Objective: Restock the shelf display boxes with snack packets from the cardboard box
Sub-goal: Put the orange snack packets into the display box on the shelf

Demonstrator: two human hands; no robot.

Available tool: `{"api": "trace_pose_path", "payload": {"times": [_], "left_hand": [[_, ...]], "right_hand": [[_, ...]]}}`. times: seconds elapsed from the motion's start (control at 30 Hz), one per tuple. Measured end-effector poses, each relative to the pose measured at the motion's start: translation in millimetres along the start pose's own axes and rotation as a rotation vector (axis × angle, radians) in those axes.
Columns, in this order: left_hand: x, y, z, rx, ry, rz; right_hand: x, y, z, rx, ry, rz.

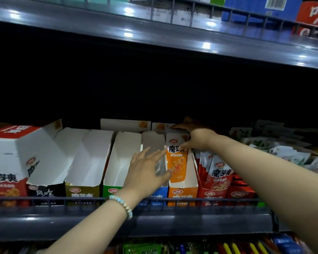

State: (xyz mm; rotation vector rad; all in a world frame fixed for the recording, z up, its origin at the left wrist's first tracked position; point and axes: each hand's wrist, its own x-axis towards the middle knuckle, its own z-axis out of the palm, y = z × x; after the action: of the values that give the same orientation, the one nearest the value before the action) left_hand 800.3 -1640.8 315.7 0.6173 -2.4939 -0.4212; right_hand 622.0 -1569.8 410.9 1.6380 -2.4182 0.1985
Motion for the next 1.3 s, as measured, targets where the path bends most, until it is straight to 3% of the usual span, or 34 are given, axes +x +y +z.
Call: {"api": "trace_pose_path", "payload": {"times": [0.23,0.4,0.57,0.77,1.1,1.3], "left_hand": [[-21.0,11.8,-15.3,0.008,0.023,-0.065],[-64.7,15.9,-24.9,-0.001,0.093,-0.053],[-131.9,8.3,-15.4,-0.011,0.085,-0.038],[-228.3,-17.5,24.6,-0.082,-0.075,-0.189],[-358.5,-85.7,81.0,-0.029,-0.376,-0.456],[-394.6,-129.0,104.1,-0.030,-0.422,-0.638]], "right_hand": [[-32.8,-8.4,-20.2,0.226,0.005,0.060],[-90.3,-37.2,-40.9,0.314,0.090,-0.049],[-155.1,-63.9,-20.5,0.367,0.050,-0.118],[-223.8,-93.3,63.2,0.630,-0.151,-0.060],[-304.5,-144.2,255.9,0.743,-0.630,0.113],[-341.0,-165.5,335.3,0.886,-0.746,0.314]]}}
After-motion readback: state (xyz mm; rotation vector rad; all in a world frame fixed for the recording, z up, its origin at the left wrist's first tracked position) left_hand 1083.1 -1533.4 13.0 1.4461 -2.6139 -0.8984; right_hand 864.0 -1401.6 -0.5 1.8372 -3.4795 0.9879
